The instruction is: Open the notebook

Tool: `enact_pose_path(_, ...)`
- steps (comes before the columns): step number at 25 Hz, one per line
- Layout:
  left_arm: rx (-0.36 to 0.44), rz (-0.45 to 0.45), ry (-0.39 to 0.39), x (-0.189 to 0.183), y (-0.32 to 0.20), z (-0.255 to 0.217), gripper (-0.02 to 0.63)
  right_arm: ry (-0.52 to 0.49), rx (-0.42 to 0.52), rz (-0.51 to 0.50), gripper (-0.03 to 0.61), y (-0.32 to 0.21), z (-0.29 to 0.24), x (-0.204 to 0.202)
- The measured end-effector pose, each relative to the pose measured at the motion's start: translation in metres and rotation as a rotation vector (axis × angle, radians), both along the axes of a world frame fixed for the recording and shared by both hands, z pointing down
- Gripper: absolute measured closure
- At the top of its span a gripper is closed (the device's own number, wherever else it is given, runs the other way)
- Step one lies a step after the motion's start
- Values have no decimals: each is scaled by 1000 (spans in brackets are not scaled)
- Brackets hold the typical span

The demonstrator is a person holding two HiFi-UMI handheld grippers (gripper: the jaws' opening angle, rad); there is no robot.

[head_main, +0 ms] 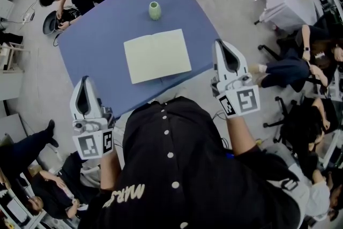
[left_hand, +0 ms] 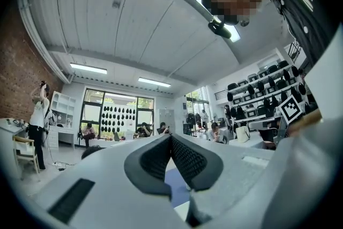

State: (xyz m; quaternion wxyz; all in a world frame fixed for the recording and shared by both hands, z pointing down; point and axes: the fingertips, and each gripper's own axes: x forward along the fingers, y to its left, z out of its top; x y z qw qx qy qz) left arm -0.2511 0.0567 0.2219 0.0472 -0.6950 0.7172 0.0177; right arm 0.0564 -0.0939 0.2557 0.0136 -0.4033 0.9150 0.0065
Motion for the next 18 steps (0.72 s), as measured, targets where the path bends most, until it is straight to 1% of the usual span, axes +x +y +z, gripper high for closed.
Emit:
enact_pose_path(11,-18,1,-4,7,-5,2,611,14,-10,-15,578,-5,5,-4)
enact_pose_path(18,-15,-4,-3,8,-5,4,611,11,-13,-24,578,-5,9,-5)
